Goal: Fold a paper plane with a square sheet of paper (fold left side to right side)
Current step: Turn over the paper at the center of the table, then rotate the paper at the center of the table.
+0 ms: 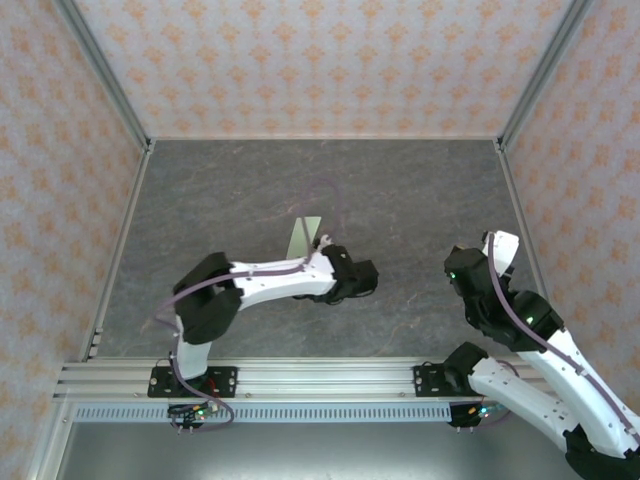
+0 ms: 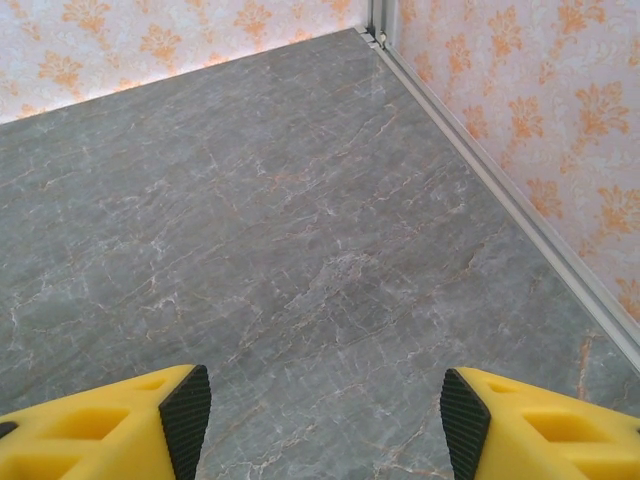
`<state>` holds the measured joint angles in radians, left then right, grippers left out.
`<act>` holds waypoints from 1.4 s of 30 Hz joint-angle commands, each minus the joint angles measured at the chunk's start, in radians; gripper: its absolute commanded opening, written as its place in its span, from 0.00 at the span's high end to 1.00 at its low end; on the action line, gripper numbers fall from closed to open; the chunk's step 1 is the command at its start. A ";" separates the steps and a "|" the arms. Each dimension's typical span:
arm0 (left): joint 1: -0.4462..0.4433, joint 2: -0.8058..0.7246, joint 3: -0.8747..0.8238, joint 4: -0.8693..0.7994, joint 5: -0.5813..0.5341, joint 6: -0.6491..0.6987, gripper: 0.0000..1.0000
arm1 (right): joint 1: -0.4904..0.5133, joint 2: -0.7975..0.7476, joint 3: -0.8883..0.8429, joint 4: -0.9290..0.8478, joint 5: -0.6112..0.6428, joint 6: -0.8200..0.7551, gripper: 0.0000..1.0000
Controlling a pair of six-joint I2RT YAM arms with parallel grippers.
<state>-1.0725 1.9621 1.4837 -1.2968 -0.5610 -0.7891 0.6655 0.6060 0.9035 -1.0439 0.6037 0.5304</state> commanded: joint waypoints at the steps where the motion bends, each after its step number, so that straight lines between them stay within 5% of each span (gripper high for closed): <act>1: -0.012 0.085 0.077 -0.109 -0.009 -0.033 0.99 | 0.002 -0.011 0.021 -0.045 0.040 0.013 0.34; 14: -0.012 0.449 0.480 -0.267 0.162 0.159 0.78 | 0.002 -0.012 -0.012 -0.038 -0.009 0.019 0.34; 21: -0.005 0.406 0.587 -0.185 0.288 0.247 0.54 | 0.001 -0.013 -0.005 -0.053 -0.036 0.007 0.32; 29: 0.096 0.036 0.308 0.184 0.544 0.307 0.45 | 0.001 0.034 -0.052 0.137 -0.278 -0.049 0.30; 36: 0.347 -0.404 -0.219 0.577 0.727 0.264 0.37 | 0.002 0.267 -0.133 0.576 -0.648 0.019 0.29; 42: 0.561 -0.599 -0.576 0.940 0.969 0.174 0.27 | 0.002 0.578 -0.129 0.881 -0.727 0.114 0.15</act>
<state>-0.5610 1.3968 1.0134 -0.6178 0.2337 -0.5549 0.6655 1.0809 0.7582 -0.3840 -0.0437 0.5869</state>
